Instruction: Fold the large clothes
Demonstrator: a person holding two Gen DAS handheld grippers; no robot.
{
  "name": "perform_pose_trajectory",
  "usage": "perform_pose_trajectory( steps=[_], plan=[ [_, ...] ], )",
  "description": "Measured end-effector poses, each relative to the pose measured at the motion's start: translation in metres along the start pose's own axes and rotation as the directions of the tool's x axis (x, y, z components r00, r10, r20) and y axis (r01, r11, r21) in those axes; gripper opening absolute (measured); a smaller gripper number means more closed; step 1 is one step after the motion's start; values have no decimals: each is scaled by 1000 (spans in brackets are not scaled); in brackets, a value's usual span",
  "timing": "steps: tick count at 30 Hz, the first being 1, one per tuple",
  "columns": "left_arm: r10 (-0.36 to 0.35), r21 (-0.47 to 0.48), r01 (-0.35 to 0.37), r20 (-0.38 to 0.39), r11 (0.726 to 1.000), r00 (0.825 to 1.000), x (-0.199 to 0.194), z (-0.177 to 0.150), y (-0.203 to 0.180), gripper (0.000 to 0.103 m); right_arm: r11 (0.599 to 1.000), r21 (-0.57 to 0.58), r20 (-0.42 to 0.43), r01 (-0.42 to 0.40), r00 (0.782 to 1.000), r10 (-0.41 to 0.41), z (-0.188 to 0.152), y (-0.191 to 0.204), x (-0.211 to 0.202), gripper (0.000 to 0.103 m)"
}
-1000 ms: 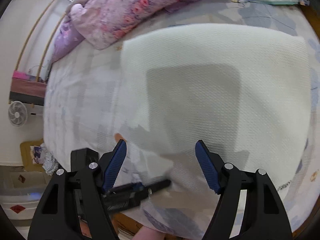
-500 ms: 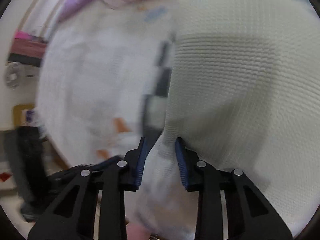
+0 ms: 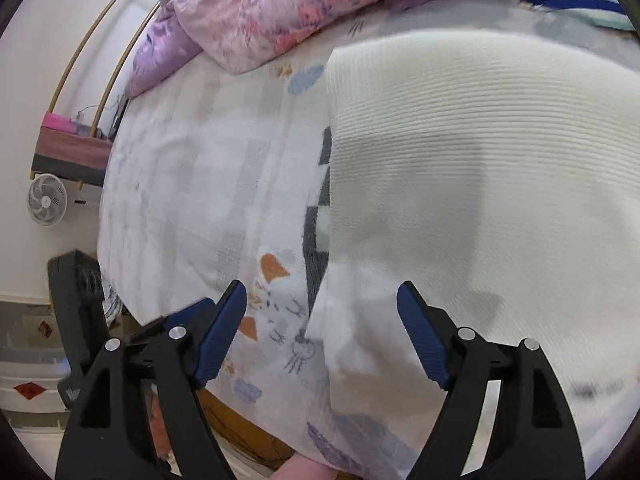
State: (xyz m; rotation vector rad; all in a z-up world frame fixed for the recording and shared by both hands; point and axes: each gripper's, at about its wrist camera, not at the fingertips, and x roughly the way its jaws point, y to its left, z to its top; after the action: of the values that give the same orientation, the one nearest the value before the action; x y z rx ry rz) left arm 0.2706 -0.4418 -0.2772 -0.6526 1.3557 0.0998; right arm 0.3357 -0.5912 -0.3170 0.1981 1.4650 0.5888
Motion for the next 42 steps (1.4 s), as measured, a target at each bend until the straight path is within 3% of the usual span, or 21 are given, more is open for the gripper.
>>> perform_pose_trajectory(
  steps=[6, 12, 15, 21, 28, 37, 39, 42],
  plan=[
    [28, 76, -28, -3, 997, 1000, -35, 2, -22, 82, 993, 46, 84, 108, 990, -112, -28, 8, -49, 82],
    [34, 225, -34, 3, 974, 999, -76, -8, -46, 85, 974, 105, 199, 200, 955, -218, -70, 36, -99, 90],
    [38, 294, -31, -20, 955, 999, -90, -18, -54, 85, 958, 145, 217, 248, 937, -275, -87, 52, -110, 90],
    [43, 431, -34, -12, 902, 999, -129, -49, -67, 85, 941, 203, 300, 271, 898, -323, -119, 83, -136, 91],
    [2, 510, -26, 49, 860, 999, -175, -90, -70, 85, 937, 269, 394, 225, 862, -320, -158, 113, -163, 95],
    [-80, 586, -44, 185, 809, 979, -248, -146, -49, 89, 941, 257, 551, 220, 767, -329, -222, 171, -188, 95],
    [-114, 589, -25, 197, 808, 974, -265, -156, -38, 89, 937, 258, 584, 234, 735, -344, -240, 186, -190, 95],
    [-132, 582, -24, 225, 813, 965, -293, -170, -15, 90, 930, 276, 605, 242, 708, -364, -266, 206, -191, 95]
  ],
)
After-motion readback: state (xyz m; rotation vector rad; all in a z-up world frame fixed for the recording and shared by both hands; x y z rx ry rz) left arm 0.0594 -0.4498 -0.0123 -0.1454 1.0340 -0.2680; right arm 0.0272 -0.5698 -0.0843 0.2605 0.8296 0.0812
